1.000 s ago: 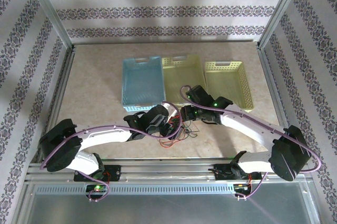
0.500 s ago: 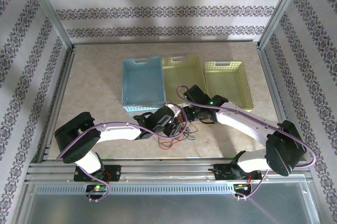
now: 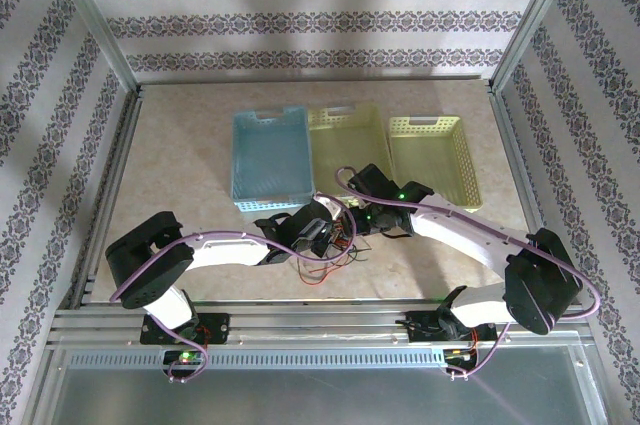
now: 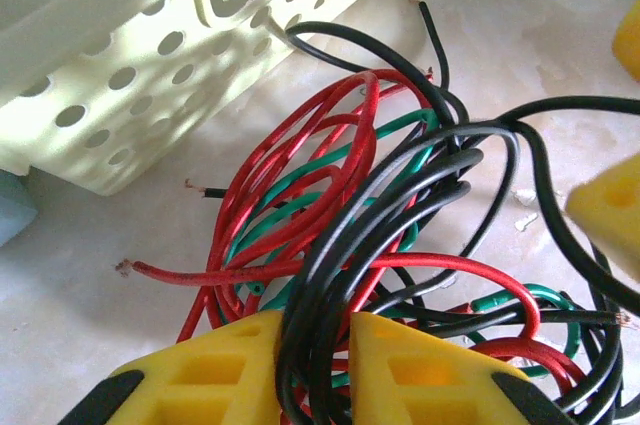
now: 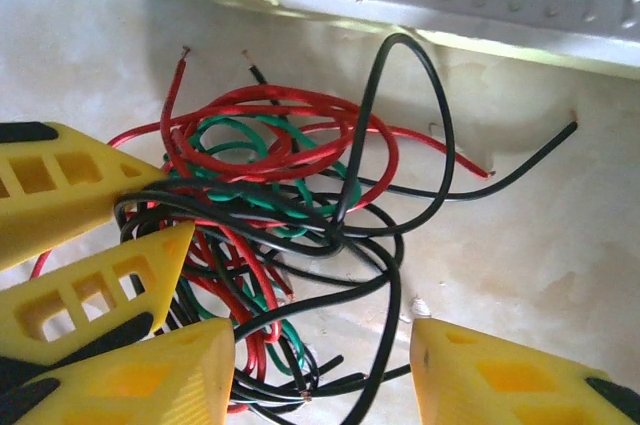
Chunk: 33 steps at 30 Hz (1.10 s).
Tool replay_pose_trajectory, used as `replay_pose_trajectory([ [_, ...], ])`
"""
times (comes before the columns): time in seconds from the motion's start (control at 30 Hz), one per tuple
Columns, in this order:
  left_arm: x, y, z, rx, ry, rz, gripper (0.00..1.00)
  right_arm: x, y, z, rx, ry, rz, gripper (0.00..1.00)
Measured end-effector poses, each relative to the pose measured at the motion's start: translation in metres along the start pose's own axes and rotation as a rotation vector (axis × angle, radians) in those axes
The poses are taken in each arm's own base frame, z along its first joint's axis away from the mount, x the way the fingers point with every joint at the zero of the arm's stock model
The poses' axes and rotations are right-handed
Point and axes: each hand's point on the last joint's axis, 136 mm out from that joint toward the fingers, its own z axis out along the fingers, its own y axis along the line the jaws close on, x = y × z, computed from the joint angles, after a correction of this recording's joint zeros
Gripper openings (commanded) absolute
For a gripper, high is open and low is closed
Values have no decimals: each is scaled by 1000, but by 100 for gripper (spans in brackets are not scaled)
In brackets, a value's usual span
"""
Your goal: Untangle the cables
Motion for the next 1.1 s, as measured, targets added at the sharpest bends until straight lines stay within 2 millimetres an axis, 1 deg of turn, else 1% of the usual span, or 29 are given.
replay_pose_trajectory([
  [0.23,-2,3,2,-19,-14,-5,13,8,3,9,-24,53,7,50],
  [0.53,-4,7,2,-43,-24,-9,9,27,-17,20,-39,111,85,51],
  [0.63,-4,8,2,-50,-27,-10,9,34,-21,23,-50,126,105,50],
  [0.7,-5,9,2,-53,-28,-10,8,36,-21,24,-61,135,115,42],
  [0.87,-5,9,3,-56,-30,-10,7,34,-17,23,-92,122,120,4],
  [0.9,-5,9,3,-58,-31,-10,7,33,-17,21,-96,114,119,0],
  [1.03,-5,10,4,-65,-34,-14,6,23,-19,9,-98,52,119,0],
  [1.1,-6,11,5,-67,-37,-14,5,13,-24,-2,-81,-12,122,0],
])
